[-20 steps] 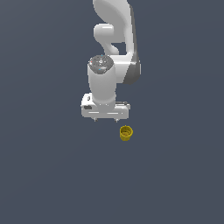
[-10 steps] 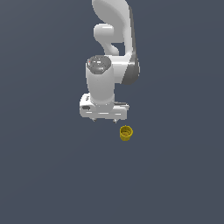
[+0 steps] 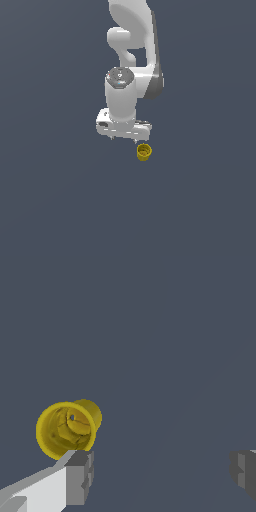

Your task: Pick up the object and move it to a goal position.

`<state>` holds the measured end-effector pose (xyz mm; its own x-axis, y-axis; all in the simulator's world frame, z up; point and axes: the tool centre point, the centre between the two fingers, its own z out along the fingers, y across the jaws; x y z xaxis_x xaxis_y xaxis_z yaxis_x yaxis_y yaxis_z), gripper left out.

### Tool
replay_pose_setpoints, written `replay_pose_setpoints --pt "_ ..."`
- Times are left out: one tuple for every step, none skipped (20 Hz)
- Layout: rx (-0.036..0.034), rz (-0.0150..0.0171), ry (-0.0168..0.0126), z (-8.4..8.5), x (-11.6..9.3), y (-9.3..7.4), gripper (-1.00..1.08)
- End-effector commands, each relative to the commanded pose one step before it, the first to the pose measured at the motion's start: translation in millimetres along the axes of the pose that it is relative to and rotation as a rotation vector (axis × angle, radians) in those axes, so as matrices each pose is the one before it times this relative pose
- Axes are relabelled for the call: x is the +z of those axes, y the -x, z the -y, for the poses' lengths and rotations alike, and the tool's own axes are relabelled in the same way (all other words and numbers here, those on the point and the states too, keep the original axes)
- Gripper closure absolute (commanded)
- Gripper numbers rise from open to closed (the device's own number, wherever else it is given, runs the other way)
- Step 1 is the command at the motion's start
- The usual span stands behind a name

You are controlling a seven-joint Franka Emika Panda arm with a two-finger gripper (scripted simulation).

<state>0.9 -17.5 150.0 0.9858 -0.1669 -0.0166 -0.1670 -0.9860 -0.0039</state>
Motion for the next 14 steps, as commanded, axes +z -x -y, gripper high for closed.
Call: replay_pose_setpoints --pt "0.03875 -0.00090 -0.00003 7.09 3.99 0.12 -0.92" --pt "0.01793 -0.00049 -0.00001 3.14 1.79 0.18 -0.92" --pt "0.01899 -0.00053 -0.00001 3.32 1.90 0.27 -0.92" --pt "0.02005 -0.00056 -0.00001 3.49 2.01 0.38 -0.92" --pt "0.02071 -0.00059 -0.00001 3.59 2.08 0.50 -0.92" --pt "0.02072 -0.00059 -0.00001 3.58 2.08 0.60 -0.92" --pt "0.02072 -0.00060 -0.00001 3.56 2.08 0.71 -0.92" --pt "0.02073 -0.00061 -0.00001 3.53 2.08 0.81 -0.92" --pt "0.02072 -0.00062 -0.00001 3.51 2.08 0.91 -0.92" --pt "0.02072 -0.00063 -0.00001 3.48 2.08 1.01 -0.92" --pt "0.02072 -0.00064 -0.00001 3.44 2.08 1.11 -0.92" --pt "0.02072 -0.00065 -0.00002 3.41 2.08 1.21 -0.92" --pt "0.02072 -0.00066 -0.00002 3.37 2.08 1.31 -0.92" --pt "0.02072 -0.00067 -0.00003 3.32 2.08 1.40 -0.92"
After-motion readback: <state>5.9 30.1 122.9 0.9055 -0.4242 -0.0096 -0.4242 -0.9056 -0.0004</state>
